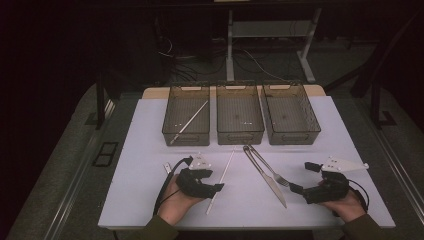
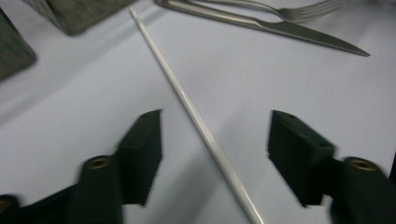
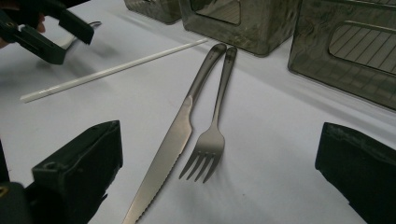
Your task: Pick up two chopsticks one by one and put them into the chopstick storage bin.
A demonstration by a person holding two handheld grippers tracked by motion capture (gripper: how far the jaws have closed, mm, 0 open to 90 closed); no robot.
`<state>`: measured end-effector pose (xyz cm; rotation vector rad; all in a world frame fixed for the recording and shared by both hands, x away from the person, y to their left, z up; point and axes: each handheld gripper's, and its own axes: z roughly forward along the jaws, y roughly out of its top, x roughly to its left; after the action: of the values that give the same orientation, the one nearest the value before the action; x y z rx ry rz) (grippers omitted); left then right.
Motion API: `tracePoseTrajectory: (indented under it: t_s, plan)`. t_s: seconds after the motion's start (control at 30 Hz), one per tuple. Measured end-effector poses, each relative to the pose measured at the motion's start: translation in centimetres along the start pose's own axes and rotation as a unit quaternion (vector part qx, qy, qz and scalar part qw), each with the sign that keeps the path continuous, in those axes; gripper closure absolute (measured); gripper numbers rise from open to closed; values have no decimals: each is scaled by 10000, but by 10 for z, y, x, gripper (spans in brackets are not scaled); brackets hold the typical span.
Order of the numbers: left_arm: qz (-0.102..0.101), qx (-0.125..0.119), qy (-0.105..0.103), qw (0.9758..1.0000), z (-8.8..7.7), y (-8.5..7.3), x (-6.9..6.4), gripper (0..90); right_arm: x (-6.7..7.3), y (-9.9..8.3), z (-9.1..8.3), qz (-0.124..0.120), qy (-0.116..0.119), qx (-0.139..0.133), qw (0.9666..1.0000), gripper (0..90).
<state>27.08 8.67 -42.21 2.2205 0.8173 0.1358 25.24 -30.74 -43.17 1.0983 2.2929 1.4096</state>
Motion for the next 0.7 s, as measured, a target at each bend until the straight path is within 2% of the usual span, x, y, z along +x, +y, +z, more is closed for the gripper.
tracePoseTrajectory:
  t_s: [0.07,0.23,0.4,0.43,0.7]
  plan:
    - [31,100,-8,9999,2,-2,-1,506,0,0,0,8,-6,2,10000,10]
    - [-50,278,-76,9996,10,-5,-1,648,-1,0,0,1,-12,-10,10000,10]
    - [35,436,-60,9990,15,-5,-2,692,0,0,-1,26,-15,-4,10000,10]
    - [-20,479,-42,9988,16,-6,-3,703,0,0,-1,25,-15,-5,10000,10]
    - [15,513,8,9987,16,-5,-1,770,0,0,-1,53,-15,-13,10000,10]
